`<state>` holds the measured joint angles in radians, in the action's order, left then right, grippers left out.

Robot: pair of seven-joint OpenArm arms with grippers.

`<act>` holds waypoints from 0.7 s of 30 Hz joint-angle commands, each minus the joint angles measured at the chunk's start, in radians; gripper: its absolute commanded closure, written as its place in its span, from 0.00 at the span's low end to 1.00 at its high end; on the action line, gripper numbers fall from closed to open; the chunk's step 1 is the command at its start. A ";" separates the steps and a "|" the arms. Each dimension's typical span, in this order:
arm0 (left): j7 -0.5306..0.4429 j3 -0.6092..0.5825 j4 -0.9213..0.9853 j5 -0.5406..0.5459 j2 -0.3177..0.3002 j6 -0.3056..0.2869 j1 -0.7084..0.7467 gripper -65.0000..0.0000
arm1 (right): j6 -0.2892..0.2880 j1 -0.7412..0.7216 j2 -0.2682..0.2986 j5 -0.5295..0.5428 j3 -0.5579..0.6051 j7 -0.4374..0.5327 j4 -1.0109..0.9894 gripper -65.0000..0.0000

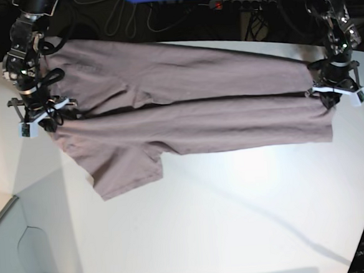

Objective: Layout the t-shirt on the table in an organized manner, then fold the t-shirt properly
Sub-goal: 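Lower the folded edge onto the shirt and open both grippers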

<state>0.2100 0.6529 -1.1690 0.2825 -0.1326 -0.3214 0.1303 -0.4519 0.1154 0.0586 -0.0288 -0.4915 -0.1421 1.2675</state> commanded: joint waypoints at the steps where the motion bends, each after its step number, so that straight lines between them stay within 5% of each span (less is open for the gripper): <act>1: -0.021 0.005 -0.021 0.010 -0.012 -0.006 -0.007 0.79 | 0.000 -0.012 0.013 0.010 0.000 0.025 0.016 1.00; 12: -0.021 0.008 -0.024 0.010 -0.014 -0.005 0.010 0.77 | 0.000 -0.012 0.017 0.010 0.001 0.017 0.024 1.00; 17: -0.019 0.008 -0.064 0.010 -0.012 -0.005 0.013 0.74 | 0.000 -0.004 0.024 0.010 0.001 0.017 0.019 0.82; 21: 0.049 0.008 -0.102 0.010 -0.012 -0.005 0.012 0.53 | 0.000 -0.003 0.022 0.010 -0.006 0.019 0.024 0.68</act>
<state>0.2783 0.6582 -1.2510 0.2821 -0.1326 -0.3214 0.1490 -0.4515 0.1181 0.0689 -0.0288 -0.4931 -0.1486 1.2705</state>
